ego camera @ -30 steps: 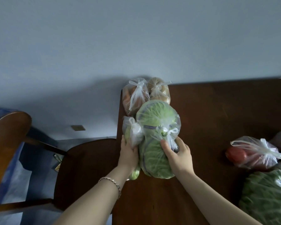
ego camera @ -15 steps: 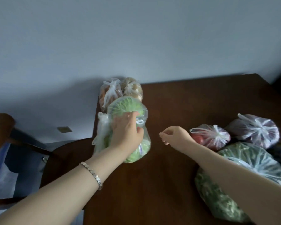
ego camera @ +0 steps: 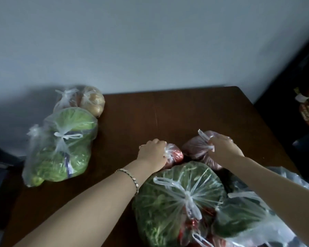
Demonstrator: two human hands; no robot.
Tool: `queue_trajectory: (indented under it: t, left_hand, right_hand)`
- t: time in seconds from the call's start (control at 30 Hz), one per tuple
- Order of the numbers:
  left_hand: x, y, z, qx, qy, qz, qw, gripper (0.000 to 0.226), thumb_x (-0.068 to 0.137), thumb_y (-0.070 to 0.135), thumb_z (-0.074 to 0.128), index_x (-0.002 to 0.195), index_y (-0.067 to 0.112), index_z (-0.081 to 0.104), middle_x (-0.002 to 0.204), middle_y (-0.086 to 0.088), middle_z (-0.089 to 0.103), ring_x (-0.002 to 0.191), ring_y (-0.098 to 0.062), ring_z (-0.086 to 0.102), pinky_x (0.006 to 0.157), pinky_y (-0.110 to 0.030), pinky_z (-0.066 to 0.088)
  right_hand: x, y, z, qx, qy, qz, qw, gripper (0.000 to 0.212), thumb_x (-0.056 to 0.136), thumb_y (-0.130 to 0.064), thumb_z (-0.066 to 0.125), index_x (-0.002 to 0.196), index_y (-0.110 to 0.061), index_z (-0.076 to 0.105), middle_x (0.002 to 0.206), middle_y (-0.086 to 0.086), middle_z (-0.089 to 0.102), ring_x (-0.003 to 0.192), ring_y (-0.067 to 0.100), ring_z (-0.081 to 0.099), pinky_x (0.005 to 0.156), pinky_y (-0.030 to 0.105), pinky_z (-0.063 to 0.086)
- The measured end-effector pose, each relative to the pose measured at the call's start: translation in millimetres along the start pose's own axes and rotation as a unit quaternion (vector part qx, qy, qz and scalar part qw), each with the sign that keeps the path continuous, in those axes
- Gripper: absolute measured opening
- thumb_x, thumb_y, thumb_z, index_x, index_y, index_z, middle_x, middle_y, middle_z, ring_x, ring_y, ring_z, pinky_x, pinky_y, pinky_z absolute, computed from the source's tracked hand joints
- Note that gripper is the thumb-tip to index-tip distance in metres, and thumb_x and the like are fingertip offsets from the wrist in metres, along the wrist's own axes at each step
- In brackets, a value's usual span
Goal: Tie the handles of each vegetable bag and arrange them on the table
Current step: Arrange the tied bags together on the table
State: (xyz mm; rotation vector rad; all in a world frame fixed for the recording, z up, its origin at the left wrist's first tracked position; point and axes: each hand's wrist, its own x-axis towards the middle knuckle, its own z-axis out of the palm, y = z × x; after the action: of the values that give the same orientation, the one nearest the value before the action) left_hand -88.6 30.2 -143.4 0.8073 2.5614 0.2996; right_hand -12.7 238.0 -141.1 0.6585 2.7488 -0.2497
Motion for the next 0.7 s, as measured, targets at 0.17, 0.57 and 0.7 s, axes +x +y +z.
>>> queue_trajectory:
  t: [0.17,0.57,0.7]
  left_hand:
    - [23.2,24.4,21.7,0.065,-0.038,-0.069,0.995,0.042,0.088,0.024,0.051,0.129,0.016,0.043,0.13,-0.006,0.052,0.117,-0.026,0.053,0.097,-0.041,0.045]
    - [46.7,8.3,15.1,0.063,0.04,-0.08,0.994,0.013,0.094,0.022,0.043,0.102,0.013,0.045,0.075,0.001,0.058,0.069,-0.019,0.059,0.055,-0.026,0.036]
    - [57.6,-16.0,1.9,-0.069,0.1,-0.133,0.984,0.008,0.092,0.021,0.047,0.09,0.015,0.042,0.061,0.003,0.048,0.048,-0.011,0.043,0.044,-0.025,0.03]
  right_hand:
    - [31.7,35.0,20.6,-0.104,-0.043,-0.032,0.993,0.06,0.082,-0.021,0.053,0.137,-0.015,0.03,0.142,0.011,0.036,0.132,0.029,0.032,0.108,0.043,0.033]
    - [61.6,38.0,15.6,-0.085,-0.078,-0.116,0.987,0.028,0.089,-0.019,0.05,0.116,-0.017,0.044,0.11,0.006,0.062,0.102,0.026,0.059,0.078,0.032,0.047]
    - [63.8,30.0,4.0,0.057,-0.056,-0.115,0.99,0.007,0.088,-0.019,0.046,0.095,-0.017,0.045,0.08,-0.006,0.049,0.078,0.021,0.05,0.06,0.026,0.034]
